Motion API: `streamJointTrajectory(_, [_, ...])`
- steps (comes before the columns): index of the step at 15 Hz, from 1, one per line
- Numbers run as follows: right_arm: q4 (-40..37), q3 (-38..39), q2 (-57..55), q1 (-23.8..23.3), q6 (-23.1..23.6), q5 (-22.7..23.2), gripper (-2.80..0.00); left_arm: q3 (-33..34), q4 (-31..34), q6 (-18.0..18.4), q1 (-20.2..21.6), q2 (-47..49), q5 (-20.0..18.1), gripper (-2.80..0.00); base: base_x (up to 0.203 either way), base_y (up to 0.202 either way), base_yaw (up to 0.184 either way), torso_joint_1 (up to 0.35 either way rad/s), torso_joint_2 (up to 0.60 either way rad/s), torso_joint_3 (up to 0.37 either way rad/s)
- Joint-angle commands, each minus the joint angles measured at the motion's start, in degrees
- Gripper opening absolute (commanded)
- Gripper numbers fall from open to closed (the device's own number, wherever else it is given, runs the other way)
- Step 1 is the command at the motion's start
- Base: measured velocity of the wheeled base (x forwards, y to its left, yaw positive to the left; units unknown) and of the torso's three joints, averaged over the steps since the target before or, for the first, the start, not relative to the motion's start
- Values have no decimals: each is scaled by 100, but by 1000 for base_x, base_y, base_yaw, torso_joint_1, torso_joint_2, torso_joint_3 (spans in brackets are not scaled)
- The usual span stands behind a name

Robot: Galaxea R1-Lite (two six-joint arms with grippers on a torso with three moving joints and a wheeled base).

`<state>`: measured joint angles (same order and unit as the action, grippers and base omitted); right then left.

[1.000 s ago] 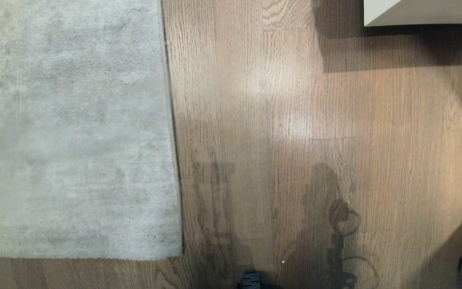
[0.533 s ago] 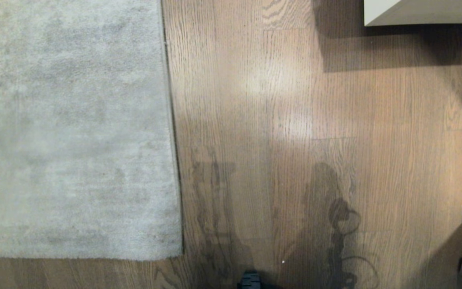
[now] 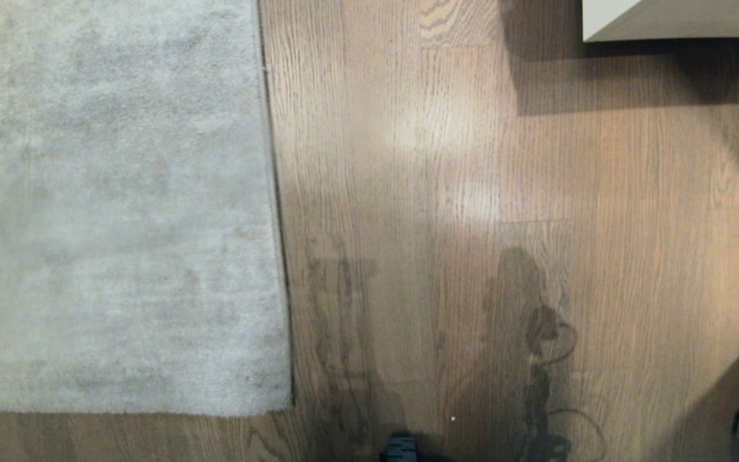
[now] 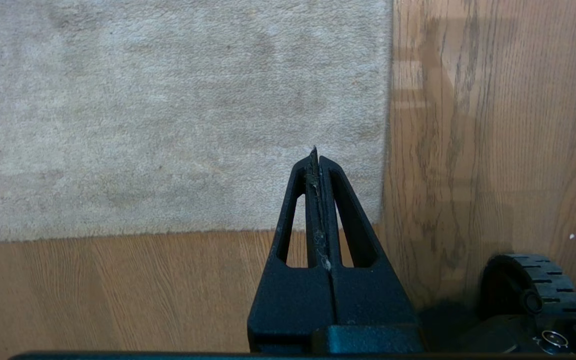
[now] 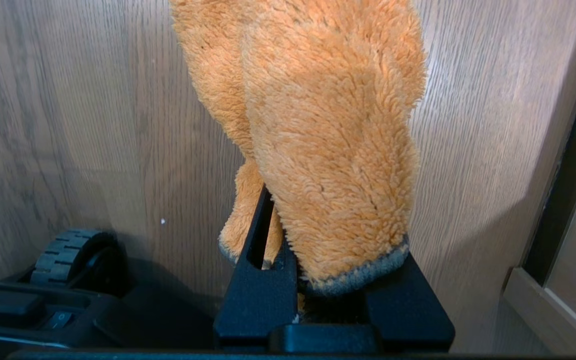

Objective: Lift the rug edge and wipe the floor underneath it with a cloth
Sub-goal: Put down the rag

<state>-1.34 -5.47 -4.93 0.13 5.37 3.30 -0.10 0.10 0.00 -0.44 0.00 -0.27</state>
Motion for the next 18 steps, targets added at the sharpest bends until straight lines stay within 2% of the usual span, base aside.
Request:
streamJointTrajectory(1, [16,-69,-435,15,0,-4,-280,1,-1,0,0,0,0,-280,0,0,0,0,0,0])
streamJointTrajectory(5, [38,-206,-1097,13,-48,-5,-280,1,-1,0,0,0,0,-280,0,0,0,0,0,0])
streamJointTrajectory(8, [156,-243,-1605,6,-293,-10,-280,1,-1,0,0,0,0,-280,0,0,0,0,0,0])
streamJointTrajectory(15, [1295,-244,-3238,-16,-411,-8,-280,1,-1,0,0,0,0,-280,0,0,0,0,0,0])
streamJointTrajectory(18, [1566,-244,-3625,-44,-628,-13,-280,1,-1,0,0,0,0,-280,0,0,0,0,0,0])
